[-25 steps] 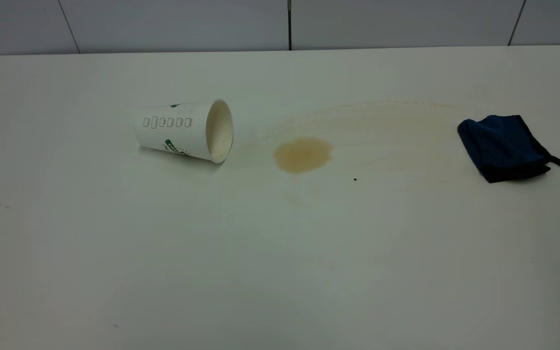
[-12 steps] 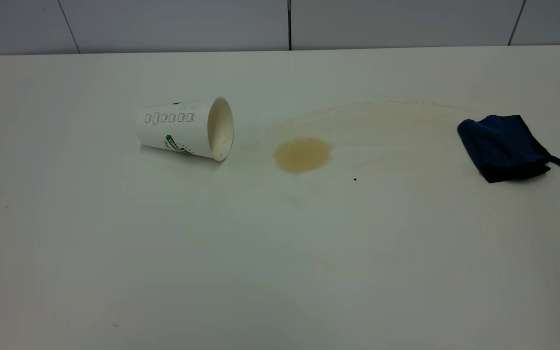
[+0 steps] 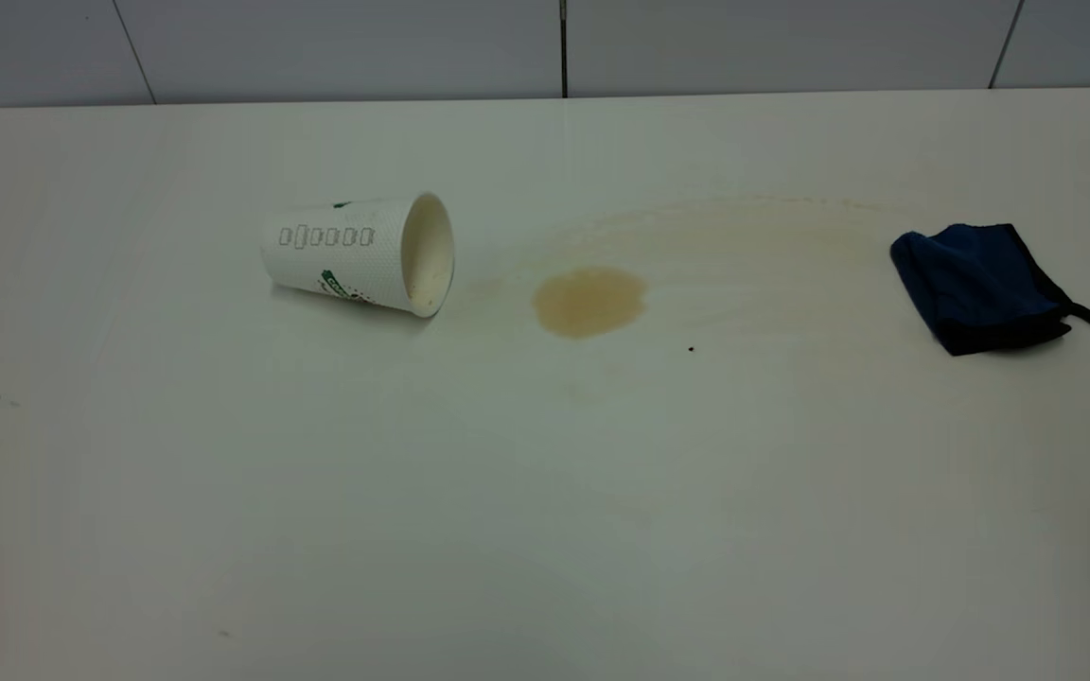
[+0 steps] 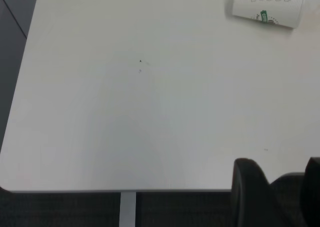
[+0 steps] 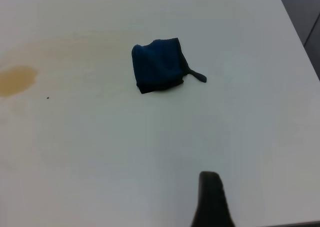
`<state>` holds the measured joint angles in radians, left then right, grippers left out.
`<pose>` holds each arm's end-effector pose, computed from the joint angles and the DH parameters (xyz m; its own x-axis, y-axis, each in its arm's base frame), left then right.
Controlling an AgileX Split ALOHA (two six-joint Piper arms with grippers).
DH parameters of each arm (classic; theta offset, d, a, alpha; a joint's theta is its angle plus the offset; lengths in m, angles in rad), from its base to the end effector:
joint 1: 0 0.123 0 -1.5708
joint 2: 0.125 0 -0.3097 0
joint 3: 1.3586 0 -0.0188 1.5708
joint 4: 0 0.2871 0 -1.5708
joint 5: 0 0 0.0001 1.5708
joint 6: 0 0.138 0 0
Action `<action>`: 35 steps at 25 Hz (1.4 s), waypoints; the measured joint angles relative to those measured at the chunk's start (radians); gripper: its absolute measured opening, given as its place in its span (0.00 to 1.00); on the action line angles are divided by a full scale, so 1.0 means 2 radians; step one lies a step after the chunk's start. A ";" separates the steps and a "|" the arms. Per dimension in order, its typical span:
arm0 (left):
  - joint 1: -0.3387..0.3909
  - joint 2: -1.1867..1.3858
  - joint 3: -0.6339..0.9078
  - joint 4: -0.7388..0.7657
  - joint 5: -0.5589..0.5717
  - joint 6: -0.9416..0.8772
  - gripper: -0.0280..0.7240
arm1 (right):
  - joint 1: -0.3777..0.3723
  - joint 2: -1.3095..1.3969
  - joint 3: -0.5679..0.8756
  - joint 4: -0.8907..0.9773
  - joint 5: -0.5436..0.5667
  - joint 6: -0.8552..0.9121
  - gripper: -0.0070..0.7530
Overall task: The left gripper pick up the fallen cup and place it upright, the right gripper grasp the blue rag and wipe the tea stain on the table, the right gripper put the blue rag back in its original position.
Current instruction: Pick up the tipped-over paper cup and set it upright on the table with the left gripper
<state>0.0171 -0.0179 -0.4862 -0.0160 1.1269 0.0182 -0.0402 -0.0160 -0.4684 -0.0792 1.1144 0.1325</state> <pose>0.0386 -0.0013 0.2613 -0.5103 0.0026 -0.8600 0.0011 1.0000 0.0024 0.0409 -0.0115 0.2568 -0.5028 0.1174 -0.8564 0.1506 0.9875 0.0470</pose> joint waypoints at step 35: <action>0.000 0.029 -0.019 0.083 0.011 -0.091 0.51 | 0.000 0.000 0.000 0.000 0.000 0.000 0.77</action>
<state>0.0171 0.0404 -0.5239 0.1491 1.1494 -0.1643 -0.0402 -0.0160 -0.4684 -0.0792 1.1144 0.1325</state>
